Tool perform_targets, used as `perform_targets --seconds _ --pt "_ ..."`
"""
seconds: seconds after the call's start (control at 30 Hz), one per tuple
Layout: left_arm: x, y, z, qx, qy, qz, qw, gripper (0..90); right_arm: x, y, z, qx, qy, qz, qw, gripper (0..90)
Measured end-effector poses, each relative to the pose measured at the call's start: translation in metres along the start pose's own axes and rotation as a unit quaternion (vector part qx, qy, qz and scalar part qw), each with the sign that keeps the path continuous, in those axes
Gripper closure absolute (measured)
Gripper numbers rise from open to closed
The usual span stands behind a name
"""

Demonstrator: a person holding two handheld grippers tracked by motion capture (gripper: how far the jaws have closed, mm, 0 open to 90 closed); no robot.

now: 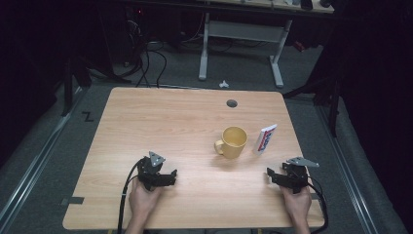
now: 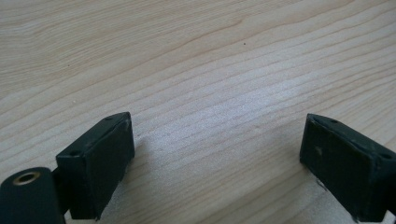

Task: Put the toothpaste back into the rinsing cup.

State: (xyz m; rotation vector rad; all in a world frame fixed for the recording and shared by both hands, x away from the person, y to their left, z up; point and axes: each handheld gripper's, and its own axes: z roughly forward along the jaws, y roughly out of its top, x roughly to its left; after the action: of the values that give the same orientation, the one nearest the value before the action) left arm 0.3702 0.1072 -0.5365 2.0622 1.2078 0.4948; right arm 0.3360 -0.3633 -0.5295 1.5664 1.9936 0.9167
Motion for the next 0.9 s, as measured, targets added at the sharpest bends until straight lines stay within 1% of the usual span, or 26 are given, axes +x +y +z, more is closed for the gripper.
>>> perform_targets --seconds 0.33,0.43,0.5,0.53,0.7,0.8,0.87,0.9 --pt "0.0001 0.0001 0.0000 -0.001 0.002 -0.002 1.0000 11.9 -0.0011 0.0005 0.0003 -0.001 0.002 0.002 1.0000 27.7" --pt "0.0001 0.0002 0.0000 -0.002 0.003 -0.003 1.0000 12.3 -0.0001 0.0006 0.0006 0.001 -0.002 -0.001 1.0000 27.6" --pt "0.0003 0.0002 -0.0002 -0.002 0.004 -0.003 1.0000 12.6 0.0039 0.0010 0.0018 0.006 -0.014 -0.021 0.9997 25.5" --pt "0.0004 0.0002 -0.0002 -0.002 0.004 -0.003 1.0000 13.1 0.0062 0.0013 0.0026 0.011 -0.013 -0.034 0.9993 24.8" --pt "0.0006 0.0002 -0.0003 -0.003 0.006 -0.005 1.0000 14.4 0.0042 0.0017 0.0029 0.011 -0.002 -0.046 0.9989 24.6" --pt "0.0006 0.0002 -0.0003 -0.003 0.006 -0.005 1.0000 14.4 0.0039 0.0017 0.0026 0.009 -0.004 -0.045 0.9989 28.7" --pt "0.0006 0.0002 -0.0003 -0.003 0.006 -0.005 1.0000 14.5 0.0033 0.0017 0.0007 0.009 -0.008 -0.042 0.9991 34.9" --pt "0.0006 0.0002 -0.0003 -0.003 0.006 -0.005 1.0000 14.5 0.0033 0.0017 0.0007 0.009 -0.008 -0.042 0.9991 34.9"
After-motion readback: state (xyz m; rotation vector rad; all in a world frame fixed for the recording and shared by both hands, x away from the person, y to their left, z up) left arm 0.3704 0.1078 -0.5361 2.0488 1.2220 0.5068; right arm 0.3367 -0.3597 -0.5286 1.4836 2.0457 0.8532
